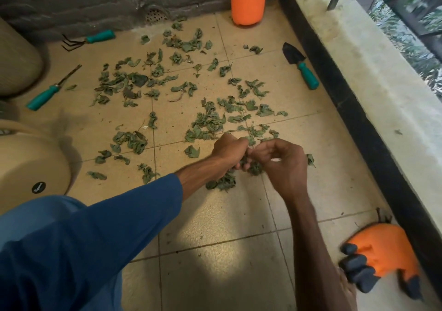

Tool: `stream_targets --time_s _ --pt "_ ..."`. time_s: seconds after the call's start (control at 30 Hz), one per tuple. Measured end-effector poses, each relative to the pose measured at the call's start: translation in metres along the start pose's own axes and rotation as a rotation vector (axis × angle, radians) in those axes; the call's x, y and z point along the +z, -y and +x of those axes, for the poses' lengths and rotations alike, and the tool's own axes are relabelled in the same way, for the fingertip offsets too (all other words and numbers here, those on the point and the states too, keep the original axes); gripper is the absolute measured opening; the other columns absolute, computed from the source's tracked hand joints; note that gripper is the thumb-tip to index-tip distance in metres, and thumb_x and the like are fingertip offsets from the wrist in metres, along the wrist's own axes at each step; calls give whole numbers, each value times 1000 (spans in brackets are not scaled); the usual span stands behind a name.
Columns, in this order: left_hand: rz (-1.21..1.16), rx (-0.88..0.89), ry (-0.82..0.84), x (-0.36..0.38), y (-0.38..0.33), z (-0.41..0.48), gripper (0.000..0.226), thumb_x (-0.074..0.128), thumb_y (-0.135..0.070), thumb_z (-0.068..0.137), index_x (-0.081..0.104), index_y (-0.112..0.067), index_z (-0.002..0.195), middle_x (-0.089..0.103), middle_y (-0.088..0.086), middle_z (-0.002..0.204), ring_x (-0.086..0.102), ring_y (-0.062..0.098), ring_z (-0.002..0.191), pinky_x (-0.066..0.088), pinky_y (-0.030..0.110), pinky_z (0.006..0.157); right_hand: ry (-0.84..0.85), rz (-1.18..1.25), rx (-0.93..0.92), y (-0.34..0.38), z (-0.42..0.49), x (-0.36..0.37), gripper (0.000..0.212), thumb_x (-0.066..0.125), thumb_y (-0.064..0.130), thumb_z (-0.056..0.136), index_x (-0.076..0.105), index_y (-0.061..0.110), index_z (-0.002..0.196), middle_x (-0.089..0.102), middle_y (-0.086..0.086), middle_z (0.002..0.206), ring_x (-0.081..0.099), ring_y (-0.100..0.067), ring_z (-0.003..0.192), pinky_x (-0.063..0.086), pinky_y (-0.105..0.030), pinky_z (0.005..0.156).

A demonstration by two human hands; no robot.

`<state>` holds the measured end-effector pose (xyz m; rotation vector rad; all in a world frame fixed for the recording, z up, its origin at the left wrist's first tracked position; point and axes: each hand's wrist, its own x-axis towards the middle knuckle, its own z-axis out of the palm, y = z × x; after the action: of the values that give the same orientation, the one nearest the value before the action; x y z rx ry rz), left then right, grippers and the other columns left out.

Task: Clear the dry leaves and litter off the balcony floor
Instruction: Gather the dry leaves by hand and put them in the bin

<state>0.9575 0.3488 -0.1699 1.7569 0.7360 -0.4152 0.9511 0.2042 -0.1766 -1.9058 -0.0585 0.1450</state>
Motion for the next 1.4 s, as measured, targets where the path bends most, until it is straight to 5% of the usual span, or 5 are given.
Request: stream_targets --time_s 0.27,0.8,0.97,1.1,1.4 --pt "-30 -8 -37 -12 -9 2 32 51 -17 98 59 -13 67 55 -3 49 52 13 41 34 19 38 -297 -497 235 -82 39 -54 30 77 20 88 70 17 117 67 -10 124 64 -22 105 56 -43 87" --pt "-45 -37 39 -16 -11 3 32 52 -22 99 58 -14 69 56 -4 50 53 15 43 33 19 38 -62 -151 247 -76 58 -46 4 79 4 86 79 8 87 75 -8 74 71 -22 60 63 -37 59" --pt "-31 -33 63 -21 -7 0 33 51 -21 100 56 -15 68 54 -4 50 52 13 42 32 19 38 -47 -453 132 -89 59 -20 14 76 3 83 76 18 83 74 -6 91 66 -18 81 46 -22 69" --pt "-34 -47 79 -27 -3 0 33 50 -20 100 55 -15 68 53 -3 48 50 13 41 30 18 37 -132 -602 137 -85 46 -15 12 76 11 85 78 17 95 76 -6 96 70 -25 80 58 -34 72" --pt "-40 -51 106 -32 2 3 31 50 -18 99 57 -13 69 54 -2 50 52 14 42 32 19 38 -13 -353 124 -83 32 -14 36 83 4 79 75 10 113 74 -8 107 71 -17 78 56 -21 68"
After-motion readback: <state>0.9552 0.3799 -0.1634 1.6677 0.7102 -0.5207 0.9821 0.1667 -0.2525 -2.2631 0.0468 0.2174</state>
